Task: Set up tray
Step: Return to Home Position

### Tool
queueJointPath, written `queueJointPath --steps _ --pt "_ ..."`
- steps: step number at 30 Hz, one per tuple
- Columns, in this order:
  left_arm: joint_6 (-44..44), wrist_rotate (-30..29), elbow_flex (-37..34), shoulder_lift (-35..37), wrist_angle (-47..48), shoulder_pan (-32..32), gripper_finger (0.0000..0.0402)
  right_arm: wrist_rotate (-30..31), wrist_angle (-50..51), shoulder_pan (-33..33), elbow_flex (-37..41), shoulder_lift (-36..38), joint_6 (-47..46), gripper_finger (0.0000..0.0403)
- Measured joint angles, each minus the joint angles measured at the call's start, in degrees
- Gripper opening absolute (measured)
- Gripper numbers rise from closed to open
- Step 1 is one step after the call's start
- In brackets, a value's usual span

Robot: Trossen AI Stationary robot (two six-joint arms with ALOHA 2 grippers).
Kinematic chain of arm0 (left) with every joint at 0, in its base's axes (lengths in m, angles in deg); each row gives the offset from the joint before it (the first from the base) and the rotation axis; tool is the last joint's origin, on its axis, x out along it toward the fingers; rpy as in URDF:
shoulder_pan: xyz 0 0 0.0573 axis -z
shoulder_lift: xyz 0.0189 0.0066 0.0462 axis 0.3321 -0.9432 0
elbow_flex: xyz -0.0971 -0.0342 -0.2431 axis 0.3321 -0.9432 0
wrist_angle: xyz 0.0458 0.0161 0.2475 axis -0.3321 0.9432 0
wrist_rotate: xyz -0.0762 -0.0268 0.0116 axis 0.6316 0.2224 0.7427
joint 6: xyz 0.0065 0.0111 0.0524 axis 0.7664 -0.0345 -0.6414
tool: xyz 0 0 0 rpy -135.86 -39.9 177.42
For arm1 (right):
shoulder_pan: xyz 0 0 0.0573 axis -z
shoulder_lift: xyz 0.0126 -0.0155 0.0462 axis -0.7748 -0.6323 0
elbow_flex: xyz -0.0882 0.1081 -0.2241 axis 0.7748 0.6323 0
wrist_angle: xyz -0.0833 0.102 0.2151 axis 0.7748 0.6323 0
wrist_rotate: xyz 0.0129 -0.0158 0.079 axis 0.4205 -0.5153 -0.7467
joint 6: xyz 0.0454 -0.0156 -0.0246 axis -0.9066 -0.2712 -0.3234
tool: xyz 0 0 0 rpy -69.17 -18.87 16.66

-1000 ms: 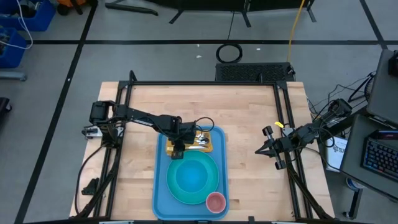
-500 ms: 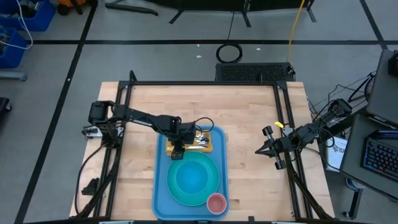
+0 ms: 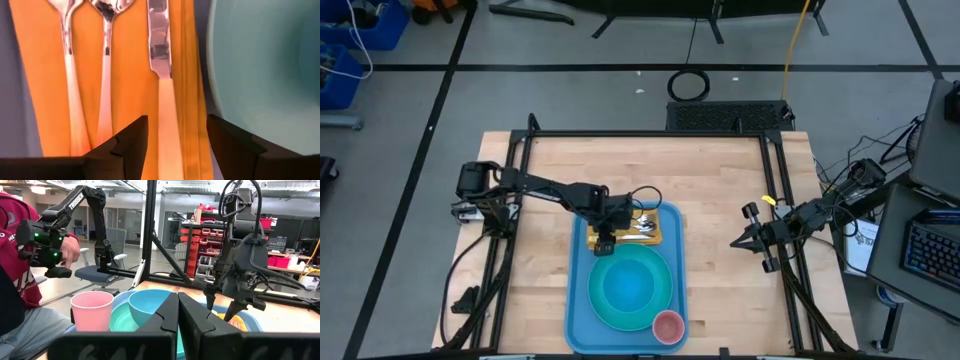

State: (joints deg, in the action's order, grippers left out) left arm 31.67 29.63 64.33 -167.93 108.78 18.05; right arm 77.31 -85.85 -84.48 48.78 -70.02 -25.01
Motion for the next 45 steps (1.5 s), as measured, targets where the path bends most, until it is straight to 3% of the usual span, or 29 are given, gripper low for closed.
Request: queueJointPath --steps 10,16,19,24,28,36,42,45 --pt "1.52 -2.95 0.00 6.69 1.63 0.00 0.0205 0.02 -0.17 0.00 0.01 -0.35 -0.02 0.0000" --pt "0.52 -10.58 0.00 13.22 1.28 0.00 0.0196 0.00 0.02 0.00 0.00 -0.50 0.00 0.0000" --pt "-0.58 -14.35 0.00 17.10 1.23 0.00 0.0154 0.00 0.00 0.00 -0.01 -0.50 0.00 0.0000" --pt "-1.84 -19.36 0.00 24.06 1.53 0.00 0.0029 -0.01 0.02 0.00 0.01 -0.52 0.00 0.0000" --pt "-2.21 -18.96 -1.60 30.10 -0.67 -0.11 0.0012 0.00 0.09 0.00 -0.01 -0.61 -0.01 0.0000" --pt "-0.11 -18.88 -17.03 47.74 -18.11 0.85 0.0003 0.00 0.02 0.00 -0.01 -0.59 -0.01 0.0000" --pt "-0.21 -15.59 -30.75 59.64 -32.18 2.00 0.0003 -0.01 -0.02 0.00 -0.01 -0.57 -0.01 0.0000" --pt "0.21 -17.73 -37.13 63.75 -37.20 3.10 0.0002 0.00 -0.02 0.00 -0.01 -0.59 -0.01 0.0000"
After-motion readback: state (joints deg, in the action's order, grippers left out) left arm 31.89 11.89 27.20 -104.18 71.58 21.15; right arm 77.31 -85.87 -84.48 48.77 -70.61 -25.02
